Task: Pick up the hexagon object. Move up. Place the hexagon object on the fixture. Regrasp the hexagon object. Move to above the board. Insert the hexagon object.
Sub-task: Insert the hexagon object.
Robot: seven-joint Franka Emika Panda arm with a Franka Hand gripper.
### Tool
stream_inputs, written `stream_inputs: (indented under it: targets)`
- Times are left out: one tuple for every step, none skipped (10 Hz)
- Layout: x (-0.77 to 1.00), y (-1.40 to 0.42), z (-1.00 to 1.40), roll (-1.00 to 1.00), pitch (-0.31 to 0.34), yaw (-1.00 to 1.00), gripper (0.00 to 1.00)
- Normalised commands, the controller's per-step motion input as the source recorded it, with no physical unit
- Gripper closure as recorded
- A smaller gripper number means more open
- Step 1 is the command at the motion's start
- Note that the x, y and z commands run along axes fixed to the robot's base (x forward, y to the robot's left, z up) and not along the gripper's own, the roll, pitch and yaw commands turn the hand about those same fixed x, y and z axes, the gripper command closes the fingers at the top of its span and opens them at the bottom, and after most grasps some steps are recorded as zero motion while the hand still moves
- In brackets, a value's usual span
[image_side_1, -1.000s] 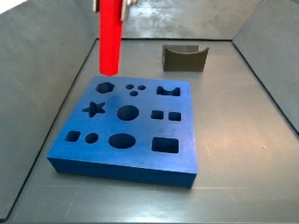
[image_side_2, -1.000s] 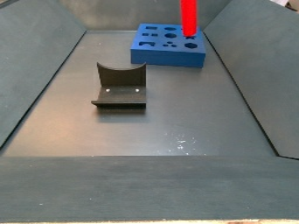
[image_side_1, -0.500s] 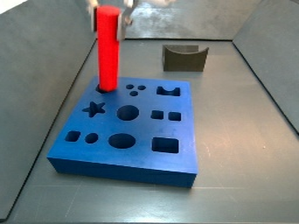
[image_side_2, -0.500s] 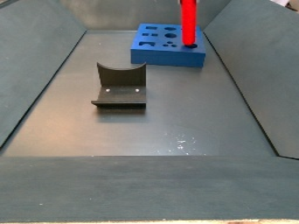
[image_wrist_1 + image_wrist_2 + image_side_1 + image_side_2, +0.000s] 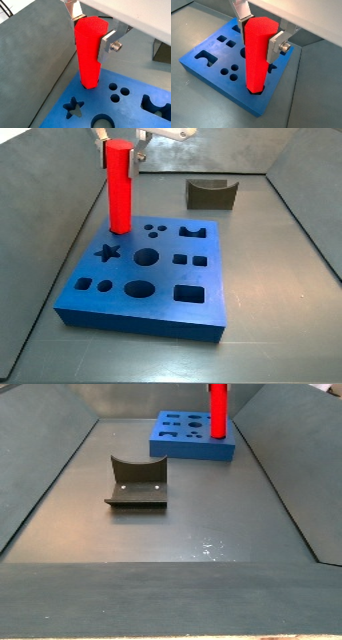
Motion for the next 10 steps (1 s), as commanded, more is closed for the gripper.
stream_inputs:
  targets:
    - [0.29, 0.11, 0.00, -0.03, 0.029, -0.30, 1.00]
    - [0.00, 0.01, -0.06, 0.00, 0.003, 0.00, 1.00]
    - [0.14, 0.37, -0.11, -0.03, 0.093, -0.55, 1.00]
    - [0.13, 0.01, 0.00, -0.01, 0.020, -0.04, 1.00]
    - [0.00, 0.00, -0.07, 0.00, 0.000, 0.00, 1.00]
    - [-0.52, -0.32, -0.16, 0.06, 0.000, -0.45, 1.00]
    - [-0.51, -0.34, -0.24, 0.02, 0.000, -0.43, 1.00]
    - [0.01, 0.00, -0.03, 0.00, 0.000, 0.00, 1.00]
    - [0.20, 0.00, -0.11, 0.00, 0.003, -0.71, 1.00]
    - [0.34, 0.02, -0.07, -0.03, 0.000, -0.76, 1.00]
